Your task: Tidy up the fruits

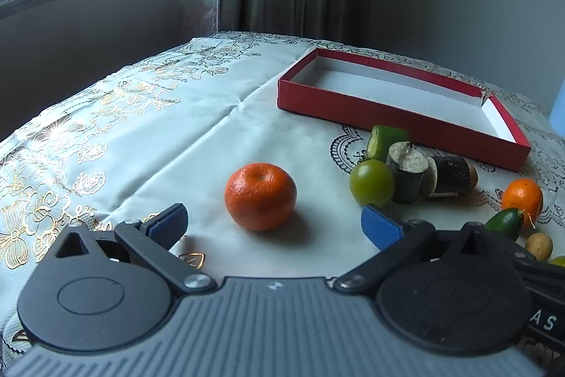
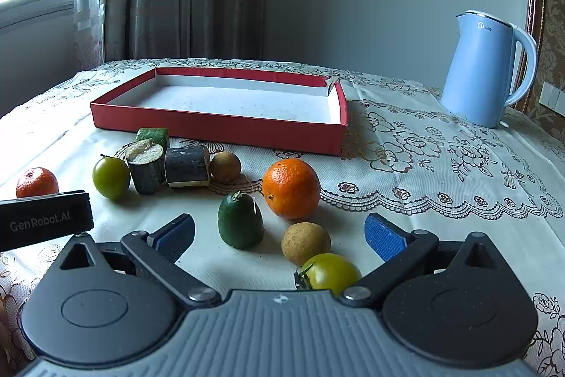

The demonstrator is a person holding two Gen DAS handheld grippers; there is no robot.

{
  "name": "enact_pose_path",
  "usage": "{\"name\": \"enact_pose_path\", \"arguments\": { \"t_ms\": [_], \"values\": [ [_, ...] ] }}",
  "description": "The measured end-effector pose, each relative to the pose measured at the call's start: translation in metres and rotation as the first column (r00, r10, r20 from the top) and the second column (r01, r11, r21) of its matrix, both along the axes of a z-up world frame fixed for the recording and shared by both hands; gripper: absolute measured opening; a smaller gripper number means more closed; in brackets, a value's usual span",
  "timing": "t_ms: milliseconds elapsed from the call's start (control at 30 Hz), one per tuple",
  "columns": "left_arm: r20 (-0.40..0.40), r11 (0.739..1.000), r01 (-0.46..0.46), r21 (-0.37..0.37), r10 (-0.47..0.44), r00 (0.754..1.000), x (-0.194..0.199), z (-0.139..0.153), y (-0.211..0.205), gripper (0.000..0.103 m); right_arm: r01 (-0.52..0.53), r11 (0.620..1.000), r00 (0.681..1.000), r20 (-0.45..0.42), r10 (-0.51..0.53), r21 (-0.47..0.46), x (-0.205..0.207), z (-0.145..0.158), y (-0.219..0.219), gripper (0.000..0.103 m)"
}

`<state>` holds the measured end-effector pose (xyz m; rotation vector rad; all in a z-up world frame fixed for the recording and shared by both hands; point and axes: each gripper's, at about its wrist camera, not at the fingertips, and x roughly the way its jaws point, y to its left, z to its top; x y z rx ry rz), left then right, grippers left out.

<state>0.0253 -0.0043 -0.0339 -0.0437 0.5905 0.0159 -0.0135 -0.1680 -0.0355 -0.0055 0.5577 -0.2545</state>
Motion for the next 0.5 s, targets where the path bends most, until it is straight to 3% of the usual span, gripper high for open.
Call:
{"name": "enact_pose_path", "arguments": {
  "t_ms": [500],
  "values": [
    [-0.007,1.0,-0.002,0.007,0.002,1.0,0.0013,-0.0017,-0.0012,0.103,-0.003,1.0,1.0,-0.001,0.003,0.002,0.0,0.0001,-0.0002,0.103]
  ]
}}
